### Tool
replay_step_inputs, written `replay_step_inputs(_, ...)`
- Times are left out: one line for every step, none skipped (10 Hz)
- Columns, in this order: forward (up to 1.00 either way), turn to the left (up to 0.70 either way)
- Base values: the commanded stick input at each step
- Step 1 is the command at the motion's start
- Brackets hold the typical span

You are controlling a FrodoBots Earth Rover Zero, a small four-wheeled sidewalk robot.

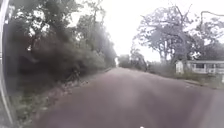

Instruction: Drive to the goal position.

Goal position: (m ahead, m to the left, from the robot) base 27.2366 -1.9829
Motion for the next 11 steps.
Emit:
replay_step_inputs(0.70, 0.01)
replay_step_inputs(0.70, 0.01)
replay_step_inputs(0.70, 0.01)
replay_step_inputs(0.70, 0.01)
replay_step_inputs(0.70, 0.01)
replay_step_inputs(0.70, 0.01)
replay_step_inputs(0.70, 0.01)
replay_step_inputs(0.70, 0.01)
replay_step_inputs(0.70, 0.01)
replay_step_inputs(0.70, 0.01)
replay_step_inputs(0.70, 0.01)
